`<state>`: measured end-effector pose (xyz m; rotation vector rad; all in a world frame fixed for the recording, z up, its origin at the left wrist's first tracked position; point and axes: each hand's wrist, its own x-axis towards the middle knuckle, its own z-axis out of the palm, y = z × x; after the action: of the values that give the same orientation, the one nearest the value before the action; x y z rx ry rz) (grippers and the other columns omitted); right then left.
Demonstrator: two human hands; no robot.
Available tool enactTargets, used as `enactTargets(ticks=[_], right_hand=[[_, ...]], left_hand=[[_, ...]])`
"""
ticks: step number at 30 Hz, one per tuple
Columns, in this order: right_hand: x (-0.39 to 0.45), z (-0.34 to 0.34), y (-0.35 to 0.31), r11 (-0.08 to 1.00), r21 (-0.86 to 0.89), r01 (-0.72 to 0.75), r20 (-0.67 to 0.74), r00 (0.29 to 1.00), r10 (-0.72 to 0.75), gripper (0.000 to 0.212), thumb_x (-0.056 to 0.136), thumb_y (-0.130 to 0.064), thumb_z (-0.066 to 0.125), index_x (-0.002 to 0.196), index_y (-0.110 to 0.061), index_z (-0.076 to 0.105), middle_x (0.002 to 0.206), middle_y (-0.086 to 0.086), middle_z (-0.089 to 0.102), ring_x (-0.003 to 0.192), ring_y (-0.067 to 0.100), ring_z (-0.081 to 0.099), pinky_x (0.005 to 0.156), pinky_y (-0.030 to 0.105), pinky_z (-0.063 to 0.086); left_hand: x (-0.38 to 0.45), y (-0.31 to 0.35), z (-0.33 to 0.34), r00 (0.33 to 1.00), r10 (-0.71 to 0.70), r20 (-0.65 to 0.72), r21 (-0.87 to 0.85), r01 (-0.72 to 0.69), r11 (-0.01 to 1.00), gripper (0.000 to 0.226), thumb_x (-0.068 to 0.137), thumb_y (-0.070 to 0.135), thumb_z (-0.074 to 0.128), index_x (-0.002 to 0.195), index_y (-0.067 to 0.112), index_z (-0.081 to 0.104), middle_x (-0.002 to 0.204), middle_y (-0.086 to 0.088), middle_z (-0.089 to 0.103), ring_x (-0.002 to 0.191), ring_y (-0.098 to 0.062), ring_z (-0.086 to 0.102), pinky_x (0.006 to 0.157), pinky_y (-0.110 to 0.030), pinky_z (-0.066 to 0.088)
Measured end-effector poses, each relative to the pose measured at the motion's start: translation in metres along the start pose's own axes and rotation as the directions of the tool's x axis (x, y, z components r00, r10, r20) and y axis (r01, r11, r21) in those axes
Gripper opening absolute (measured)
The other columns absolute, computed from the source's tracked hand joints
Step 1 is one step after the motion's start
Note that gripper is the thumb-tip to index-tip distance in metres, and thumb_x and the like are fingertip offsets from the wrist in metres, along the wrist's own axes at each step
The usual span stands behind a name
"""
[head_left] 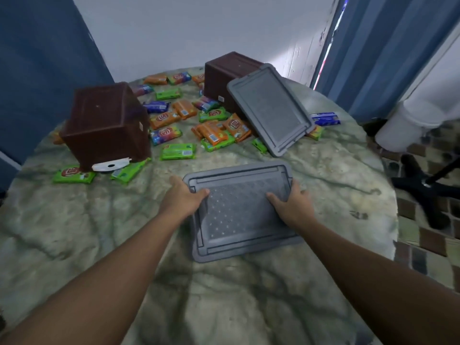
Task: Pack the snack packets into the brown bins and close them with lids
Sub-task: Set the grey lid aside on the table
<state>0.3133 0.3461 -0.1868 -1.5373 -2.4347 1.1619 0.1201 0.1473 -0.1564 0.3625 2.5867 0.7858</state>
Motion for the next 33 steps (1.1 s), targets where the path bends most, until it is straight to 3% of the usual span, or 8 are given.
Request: enactTargets(ticks=[5,9,14,17,21,25,28,33], right_hand=[[0.035,-0.043,0.04,0.977,-0.214,0.021,0.034,0.999,-0.014,0.1,0.094,-0.069,0.053,0.164,-0.014,0.006,0.161,0.023,0.022,0.148,0.043,0.025,0.12,0.05,0.026],[0.059,-0.071,0.061,0.966,-0.254,0.041,0.043,0.999,-0.031,0.095,0.096,-0.066,0.053,0.164,-0.015,0.01,0.161,0.023,0.022,0.147,0.043,0.024,0.119,0.052,0.027],[0.081,-0.092,0.081,0.942,-0.335,0.035,-0.004,0.999,-0.038,0.088,0.099,-0.063,0.049,0.162,-0.012,0.016,0.159,0.022,0.027,0.143,0.044,0.027,0.117,0.053,0.029],[0.086,-0.094,0.086,0.94,-0.341,0.003,-0.01,1.0,-0.007,0.085,0.1,-0.062,0.047,0.162,-0.014,0.015,0.162,0.017,0.023,0.145,0.043,0.024,0.118,0.054,0.027],[0.083,-0.082,0.089,0.935,-0.354,-0.018,-0.056,0.998,-0.002,0.082,0.101,-0.06,0.045,0.163,-0.015,0.014,0.169,0.015,0.004,0.152,0.042,0.01,0.124,0.056,0.012],[0.076,-0.073,0.074,0.95,-0.312,-0.014,-0.173,0.984,-0.043,0.076,0.1,-0.044,0.057,0.16,-0.017,0.019,0.168,0.018,0.0,0.154,0.041,0.002,0.123,0.058,0.006],[0.069,-0.058,0.052,0.958,-0.272,0.086,-0.265,0.951,-0.161,0.068,0.095,-0.035,0.065,0.154,-0.019,0.035,0.162,0.018,0.018,0.148,0.041,0.016,0.121,0.057,0.016],[0.047,0.001,-0.017,0.953,-0.14,0.269,-0.342,0.89,-0.301,0.042,0.093,-0.025,0.068,0.132,-0.013,0.06,0.132,0.021,0.046,0.12,0.046,0.044,0.098,0.055,0.039]], left_hand=[[-0.013,0.036,0.05,0.993,-0.082,0.089,0.071,0.075,0.995,0.077,0.081,0.065,0.073,0.113,0.014,0.023,0.095,-0.004,0.06,0.088,-0.028,0.064,0.065,-0.034,0.047],[-0.017,0.064,0.079,0.988,-0.085,0.129,0.101,0.072,0.992,0.07,0.085,0.062,0.07,0.111,0.015,0.025,0.106,-0.007,0.056,0.095,-0.031,0.061,0.071,-0.036,0.049],[-0.014,0.098,0.107,0.981,-0.076,0.176,0.103,0.059,0.993,0.077,0.09,0.057,0.068,0.138,0.01,0.031,0.127,-0.013,0.058,0.109,-0.035,0.061,0.083,-0.041,0.054],[-0.008,0.103,0.117,0.982,-0.047,0.185,0.204,0.008,0.979,0.081,0.094,0.06,0.06,0.148,0.009,0.028,0.132,-0.016,0.059,0.113,-0.037,0.061,0.081,-0.04,0.051],[-0.004,0.093,0.119,0.984,0.052,0.17,0.439,-0.123,0.89,0.063,0.094,0.067,0.053,0.128,0.015,0.043,0.116,-0.011,0.064,0.102,-0.032,0.063,0.071,-0.038,0.049],[0.001,0.088,0.105,0.972,0.209,0.112,0.476,-0.237,0.847,0.055,0.096,0.067,0.047,0.119,0.017,0.043,0.089,-0.004,0.064,0.078,-0.025,0.063,0.051,-0.032,0.038],[0.009,0.077,0.08,0.949,0.305,0.077,0.452,-0.306,0.838,0.038,0.103,0.056,0.039,0.101,0.018,0.044,0.082,-0.003,0.061,0.071,-0.024,0.06,0.05,-0.032,0.035],[0.035,0.044,0.013,0.924,0.381,0.01,0.473,-0.341,0.813,0.032,0.103,0.046,0.045,0.089,0.019,0.055,0.084,-0.004,0.065,0.075,-0.025,0.061,0.058,-0.034,0.043]])
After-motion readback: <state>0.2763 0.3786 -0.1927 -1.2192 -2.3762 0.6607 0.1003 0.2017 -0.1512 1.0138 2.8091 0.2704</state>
